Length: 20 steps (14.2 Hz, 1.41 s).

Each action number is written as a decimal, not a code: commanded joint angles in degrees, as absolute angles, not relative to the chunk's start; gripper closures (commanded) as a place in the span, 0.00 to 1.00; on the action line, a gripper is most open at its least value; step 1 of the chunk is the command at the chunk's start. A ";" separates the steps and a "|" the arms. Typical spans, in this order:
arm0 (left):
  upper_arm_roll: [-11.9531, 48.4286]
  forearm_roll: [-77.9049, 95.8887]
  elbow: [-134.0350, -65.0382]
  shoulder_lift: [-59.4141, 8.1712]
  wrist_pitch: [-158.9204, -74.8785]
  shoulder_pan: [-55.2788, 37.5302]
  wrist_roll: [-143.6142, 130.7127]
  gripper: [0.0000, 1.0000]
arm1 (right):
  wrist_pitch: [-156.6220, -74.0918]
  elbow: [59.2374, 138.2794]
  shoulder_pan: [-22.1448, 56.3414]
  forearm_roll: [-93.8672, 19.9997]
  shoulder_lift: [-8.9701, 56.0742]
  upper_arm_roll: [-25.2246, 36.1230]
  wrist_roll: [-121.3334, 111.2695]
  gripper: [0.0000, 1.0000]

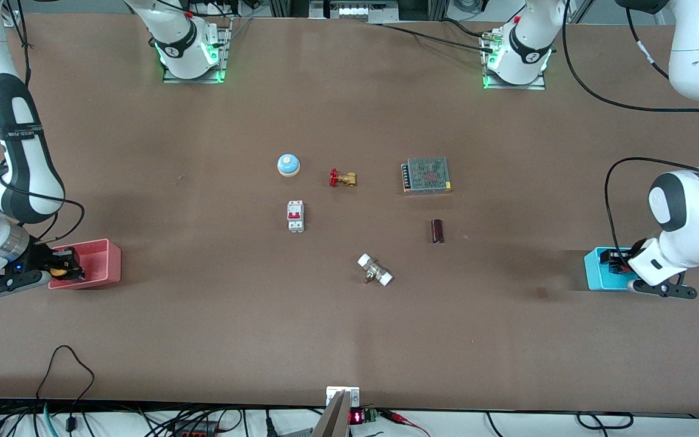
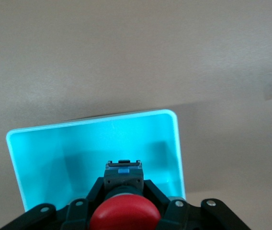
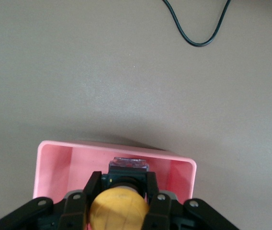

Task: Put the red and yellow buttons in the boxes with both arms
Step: 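Lower the yellow button into the pink box while the left lowers red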

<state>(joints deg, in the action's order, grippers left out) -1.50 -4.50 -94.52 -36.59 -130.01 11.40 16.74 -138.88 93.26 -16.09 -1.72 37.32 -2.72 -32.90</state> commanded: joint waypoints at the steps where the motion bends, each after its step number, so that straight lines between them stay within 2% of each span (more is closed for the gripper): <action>1: -1.14 -3.69 -93.69 -38.40 -130.78 12.39 17.75 0.91 | -141.41 94.22 -16.26 -2.90 38.05 -2.90 -33.93 0.73; 7: -1.14 -1.77 -93.69 -39.73 -130.96 12.92 17.75 0.86 | -141.33 94.22 -15.73 -2.99 38.58 -3.43 -33.57 0.73; 8: -1.14 -1.76 -93.78 -39.73 -130.96 12.83 17.75 0.75 | -141.15 94.22 -15.73 -2.99 38.58 -3.43 -33.57 0.73; 9: -1.14 -1.76 -93.78 -39.73 -130.96 12.83 17.75 0.72 | -141.07 94.22 -15.65 -2.99 38.67 -3.43 -33.49 0.73; 10: -1.14 -1.76 -93.69 -39.73 -130.87 12.75 17.75 0.48 | -141.06 94.39 -15.64 -3.08 38.58 -3.51 -32.79 0.73; 11: -1.14 -1.67 -93.60 -39.64 -130.87 12.83 17.14 0.15 | -140.98 94.66 -15.56 -2.99 38.58 -3.52 -31.30 0.73; 12: -1.14 -1.58 -93.34 -39.38 -130.87 12.83 16.96 0.00 | -140.98 94.83 -15.38 -2.99 38.58 -3.52 -31.12 0.73; 16: -1.14 -1.67 -92.99 -36.75 -129.99 12.39 17.31 0.00 | -141.06 95.89 -15.12 -2.99 38.58 -3.52 -31.03 0.72; 18: -0.97 -2.11 -92.47 -34.55 -126.67 12.13 17.23 0.00 | -141.06 95.98 -15.12 -2.99 38.58 -3.52 -31.11 0.69; 20: -0.88 -2.20 -90.28 -32.09 -122.55 10.91 17.23 0.00 | -141.06 95.98 -15.12 -2.99 38.67 -3.52 -31.11 0.56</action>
<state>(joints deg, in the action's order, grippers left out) -1.05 -2.67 -91.43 -35.59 -127.30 11.98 16.61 -140.79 95.27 -15.18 -1.98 39.28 -3.41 -31.44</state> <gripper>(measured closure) 0.000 0.577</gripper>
